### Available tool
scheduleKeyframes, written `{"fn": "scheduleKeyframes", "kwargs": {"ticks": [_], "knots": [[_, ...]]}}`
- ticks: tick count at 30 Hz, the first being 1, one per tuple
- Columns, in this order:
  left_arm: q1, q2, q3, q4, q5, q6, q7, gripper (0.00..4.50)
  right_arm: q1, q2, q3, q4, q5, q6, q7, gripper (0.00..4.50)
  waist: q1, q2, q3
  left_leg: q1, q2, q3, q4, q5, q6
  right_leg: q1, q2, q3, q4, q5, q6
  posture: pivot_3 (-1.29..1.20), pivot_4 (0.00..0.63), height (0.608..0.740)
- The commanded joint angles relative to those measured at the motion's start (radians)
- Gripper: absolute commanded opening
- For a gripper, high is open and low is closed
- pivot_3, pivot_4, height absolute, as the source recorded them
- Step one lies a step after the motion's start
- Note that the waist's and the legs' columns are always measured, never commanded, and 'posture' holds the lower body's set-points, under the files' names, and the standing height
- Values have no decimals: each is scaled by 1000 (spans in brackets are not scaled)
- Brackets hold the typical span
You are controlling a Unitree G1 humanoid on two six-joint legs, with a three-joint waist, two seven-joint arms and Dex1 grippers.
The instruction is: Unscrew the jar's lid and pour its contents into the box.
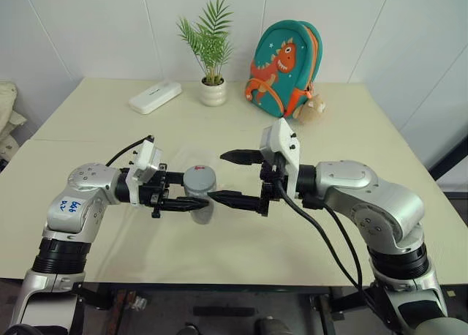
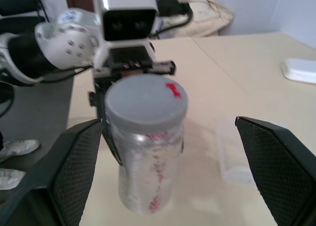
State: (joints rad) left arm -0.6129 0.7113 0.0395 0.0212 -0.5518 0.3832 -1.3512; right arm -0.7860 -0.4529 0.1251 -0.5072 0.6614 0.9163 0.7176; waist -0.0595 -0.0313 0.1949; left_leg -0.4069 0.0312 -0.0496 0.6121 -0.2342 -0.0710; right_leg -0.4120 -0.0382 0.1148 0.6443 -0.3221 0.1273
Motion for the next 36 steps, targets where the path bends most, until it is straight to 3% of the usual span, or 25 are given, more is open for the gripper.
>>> {"fn": "scheduleKeyframes", "kwargs": {"ticks": [1, 24, 36], "knots": [[-1, 9, 25, -3, -10, -19, -8, 2033, -24, 27, -30, -17, 28, -33, -9, 4500, 0, 0, 0, 0, 0, 0, 0, 0, 0, 0, 0, 0, 0, 0, 0, 0, 150, 740], [-45, -28, -18, 14, -10, -19, -47, 2033, -113, 222, 137, 196, -155, -167, -48, 4500, 0, 0, 0, 0, 0, 0, 0, 0, 0, 0, 0, 0, 1, 0, 0, 0, 150, 740], [-48, -32, -20, 11, -8, -19, -50, 2033, -109, 207, 123, 232, -201, -189, -40, 4500, -1, 0, 0, 0, 0, 0, 0, 0, 0, 0, 0, 0, 1, 0, 0, 0, 150, 740]]}}
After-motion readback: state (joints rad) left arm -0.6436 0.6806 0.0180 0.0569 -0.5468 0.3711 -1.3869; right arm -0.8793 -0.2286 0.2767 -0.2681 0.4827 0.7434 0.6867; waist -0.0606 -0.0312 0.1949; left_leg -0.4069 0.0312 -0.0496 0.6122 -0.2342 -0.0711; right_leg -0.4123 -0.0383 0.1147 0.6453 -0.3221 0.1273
